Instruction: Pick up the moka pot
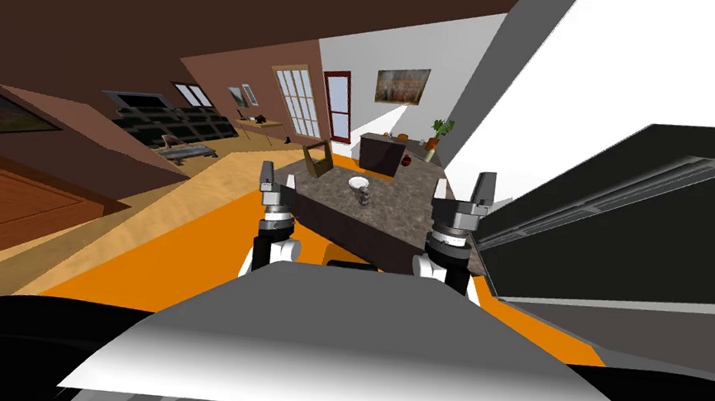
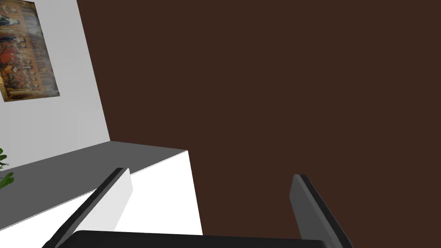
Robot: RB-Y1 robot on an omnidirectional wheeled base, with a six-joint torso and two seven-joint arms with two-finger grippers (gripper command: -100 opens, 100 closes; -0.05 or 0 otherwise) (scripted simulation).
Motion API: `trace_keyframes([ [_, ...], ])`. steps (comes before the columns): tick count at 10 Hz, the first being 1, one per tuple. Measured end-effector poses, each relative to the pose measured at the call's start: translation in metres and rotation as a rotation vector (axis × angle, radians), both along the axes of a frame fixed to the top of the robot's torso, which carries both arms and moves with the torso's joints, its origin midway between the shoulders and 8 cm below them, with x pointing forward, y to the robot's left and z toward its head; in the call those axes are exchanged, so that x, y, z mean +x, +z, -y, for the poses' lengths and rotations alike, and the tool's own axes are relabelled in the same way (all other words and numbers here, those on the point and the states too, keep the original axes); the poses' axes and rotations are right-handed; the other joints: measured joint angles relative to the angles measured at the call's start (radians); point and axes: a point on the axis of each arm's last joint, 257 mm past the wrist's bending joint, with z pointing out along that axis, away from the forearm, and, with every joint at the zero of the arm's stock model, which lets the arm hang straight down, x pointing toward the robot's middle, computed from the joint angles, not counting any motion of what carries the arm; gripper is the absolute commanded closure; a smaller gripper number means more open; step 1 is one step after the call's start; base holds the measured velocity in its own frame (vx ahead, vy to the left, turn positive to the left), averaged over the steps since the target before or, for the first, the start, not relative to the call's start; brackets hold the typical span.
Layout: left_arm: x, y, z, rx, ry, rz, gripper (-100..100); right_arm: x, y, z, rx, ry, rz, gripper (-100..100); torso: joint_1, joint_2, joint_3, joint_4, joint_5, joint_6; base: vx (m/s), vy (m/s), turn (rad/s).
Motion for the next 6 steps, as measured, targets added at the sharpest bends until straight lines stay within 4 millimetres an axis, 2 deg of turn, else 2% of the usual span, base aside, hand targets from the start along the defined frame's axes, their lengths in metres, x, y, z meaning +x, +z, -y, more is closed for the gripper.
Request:
trace_keyframes([
  [6, 0.020, -0.004, 0.026, 0.063, -0.088, -0.088, -100, 0.000, 0.000, 0.000, 0.000, 0.000, 0.000, 0, 0.001, 0.000, 0.000, 0.000, 0.000, 0.000, -0.002, 0.012, -0.040],
])
